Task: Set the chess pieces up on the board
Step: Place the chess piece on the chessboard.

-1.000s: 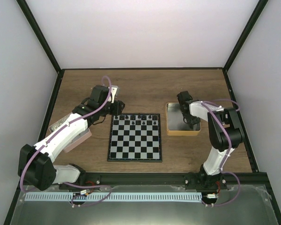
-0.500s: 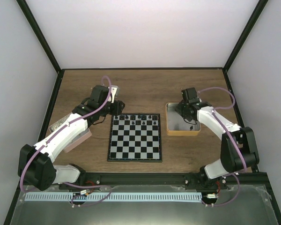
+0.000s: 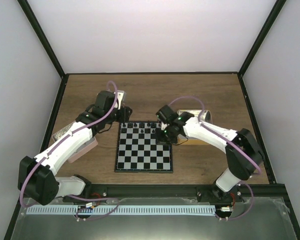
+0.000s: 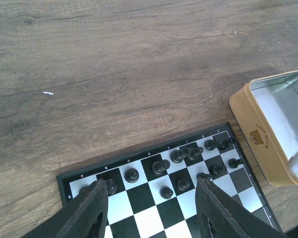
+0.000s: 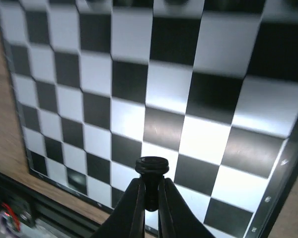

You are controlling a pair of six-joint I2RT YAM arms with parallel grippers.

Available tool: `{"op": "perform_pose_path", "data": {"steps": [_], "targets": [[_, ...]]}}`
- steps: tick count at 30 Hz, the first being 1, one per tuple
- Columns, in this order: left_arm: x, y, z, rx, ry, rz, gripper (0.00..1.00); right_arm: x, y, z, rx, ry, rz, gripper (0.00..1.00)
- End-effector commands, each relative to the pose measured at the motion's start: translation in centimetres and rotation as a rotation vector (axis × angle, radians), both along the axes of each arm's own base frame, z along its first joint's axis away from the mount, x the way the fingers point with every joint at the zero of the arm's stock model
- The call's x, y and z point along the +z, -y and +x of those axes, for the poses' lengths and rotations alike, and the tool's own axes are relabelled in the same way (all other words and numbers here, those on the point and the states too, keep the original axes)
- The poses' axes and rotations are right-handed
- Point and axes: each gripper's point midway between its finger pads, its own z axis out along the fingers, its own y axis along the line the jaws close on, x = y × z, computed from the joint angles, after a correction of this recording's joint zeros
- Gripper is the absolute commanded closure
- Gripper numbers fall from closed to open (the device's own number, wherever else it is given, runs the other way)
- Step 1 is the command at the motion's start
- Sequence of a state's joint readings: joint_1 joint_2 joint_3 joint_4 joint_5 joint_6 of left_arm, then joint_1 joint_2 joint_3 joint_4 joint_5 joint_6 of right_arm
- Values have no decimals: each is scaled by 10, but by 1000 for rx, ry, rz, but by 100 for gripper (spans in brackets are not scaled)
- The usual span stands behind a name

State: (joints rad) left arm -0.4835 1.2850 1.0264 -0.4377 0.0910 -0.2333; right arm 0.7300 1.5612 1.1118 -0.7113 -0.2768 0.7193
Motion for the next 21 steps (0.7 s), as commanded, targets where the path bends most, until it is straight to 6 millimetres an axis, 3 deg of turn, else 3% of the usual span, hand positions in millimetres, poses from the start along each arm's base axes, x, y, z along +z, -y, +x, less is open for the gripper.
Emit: {"op": "perform_pose_path", "data": {"steps": [1,7,12,21], "targets": [[7,-4,0,16,22,-10,49,-24,-5,-49,158,-141,-101,99],[8,-5,-2,14,21,-8,49,-42,-4,-67,253,-192,-194,99],[8,-7,-2,21,23,1,49,-52,2,-69,290,-226,-256,94],[6,-8,-2,27,19,10,49,-51,-7,-60,313,-216,-261,89]]}}
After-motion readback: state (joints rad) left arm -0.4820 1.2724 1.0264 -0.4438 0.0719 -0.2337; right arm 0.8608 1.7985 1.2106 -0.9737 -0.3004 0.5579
